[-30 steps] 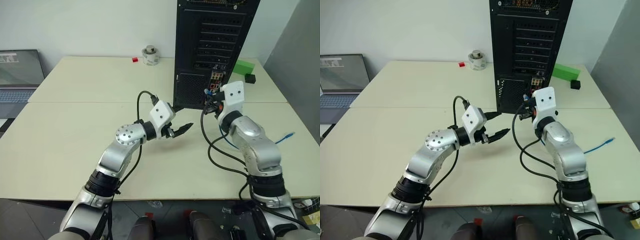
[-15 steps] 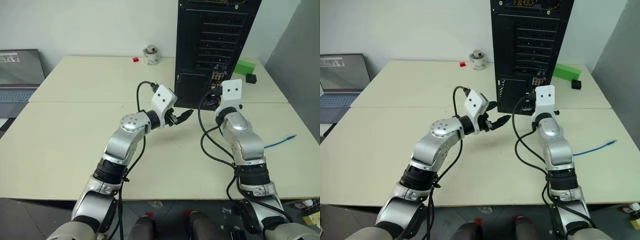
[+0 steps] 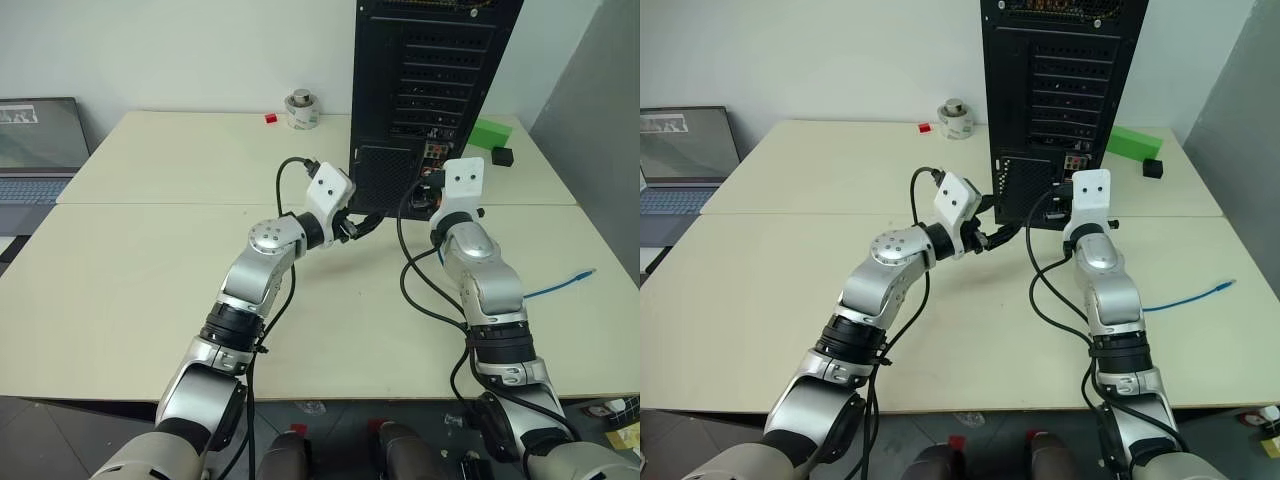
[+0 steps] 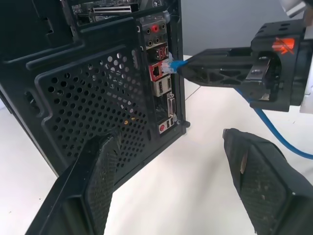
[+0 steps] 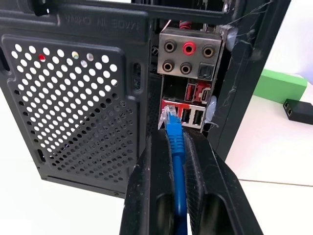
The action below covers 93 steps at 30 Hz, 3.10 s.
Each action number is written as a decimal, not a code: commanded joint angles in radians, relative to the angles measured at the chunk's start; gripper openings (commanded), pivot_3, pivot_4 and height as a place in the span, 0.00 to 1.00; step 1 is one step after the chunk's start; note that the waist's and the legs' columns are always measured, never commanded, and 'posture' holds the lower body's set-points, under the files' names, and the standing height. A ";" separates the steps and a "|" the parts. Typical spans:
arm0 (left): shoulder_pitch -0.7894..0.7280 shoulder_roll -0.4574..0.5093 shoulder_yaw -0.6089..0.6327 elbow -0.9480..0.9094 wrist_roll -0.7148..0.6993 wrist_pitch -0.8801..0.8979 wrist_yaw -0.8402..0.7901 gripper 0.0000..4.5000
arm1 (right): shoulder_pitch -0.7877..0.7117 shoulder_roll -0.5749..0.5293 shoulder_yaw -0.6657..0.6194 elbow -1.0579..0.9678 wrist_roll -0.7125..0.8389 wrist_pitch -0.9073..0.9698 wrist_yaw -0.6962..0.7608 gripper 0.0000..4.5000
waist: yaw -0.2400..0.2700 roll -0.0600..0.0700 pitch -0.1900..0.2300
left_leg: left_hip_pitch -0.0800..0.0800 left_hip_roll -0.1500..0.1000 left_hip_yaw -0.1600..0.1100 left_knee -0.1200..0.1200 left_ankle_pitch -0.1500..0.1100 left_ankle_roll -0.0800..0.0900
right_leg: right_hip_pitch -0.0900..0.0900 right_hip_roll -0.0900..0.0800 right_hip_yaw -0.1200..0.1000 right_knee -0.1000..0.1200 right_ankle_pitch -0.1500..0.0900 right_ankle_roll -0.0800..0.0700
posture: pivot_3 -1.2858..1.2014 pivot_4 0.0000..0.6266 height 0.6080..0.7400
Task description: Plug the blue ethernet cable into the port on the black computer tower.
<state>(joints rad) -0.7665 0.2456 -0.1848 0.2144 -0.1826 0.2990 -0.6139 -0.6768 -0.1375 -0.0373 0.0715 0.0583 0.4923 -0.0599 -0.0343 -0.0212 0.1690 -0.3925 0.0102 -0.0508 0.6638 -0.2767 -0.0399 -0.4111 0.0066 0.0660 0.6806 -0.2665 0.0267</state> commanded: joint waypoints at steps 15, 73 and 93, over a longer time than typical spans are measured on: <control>-0.032 -0.001 0.027 -0.009 0.010 -0.028 -0.024 0.78 | -0.014 0.006 0.003 -0.037 -0.015 -0.022 0.010 0.01 | 0.000 0.000 0.000 | 0.000 0.000 0.000 0.000 0.000 0.000 | 0.000 0.000 0.000 0.000 0.000 0.000 | 0.52 0.24 1.00; -0.039 0.003 0.035 0.002 0.031 -0.039 -0.051 0.78 | -0.116 0.062 -0.039 0.161 -0.044 -0.143 -0.055 0.01 | -0.016 0.000 0.000 | 0.000 0.000 0.000 0.000 0.000 0.000 | 0.000 0.000 0.001 0.001 0.000 0.000 | 0.52 0.24 1.00; -0.035 0.002 0.033 0.003 0.035 -0.037 -0.049 0.78 | -0.145 0.145 -0.046 0.176 -0.045 -0.125 -0.145 0.01 | -0.019 0.000 0.000 | 0.000 0.000 -0.001 -0.001 0.000 0.000 | -0.001 0.000 0.001 0.000 0.000 0.000 | 0.52 0.24 1.00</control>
<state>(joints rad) -0.7903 0.2476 -0.1667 0.2447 -0.1499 0.2756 -0.6652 -0.7797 -0.0123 -0.0911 0.2684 0.0239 0.3901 -0.1771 -0.0532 -0.0211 0.1690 -0.3928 0.0103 -0.0512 0.6633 -0.2767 -0.0399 -0.4120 0.0065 0.0669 0.6811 -0.2665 0.0266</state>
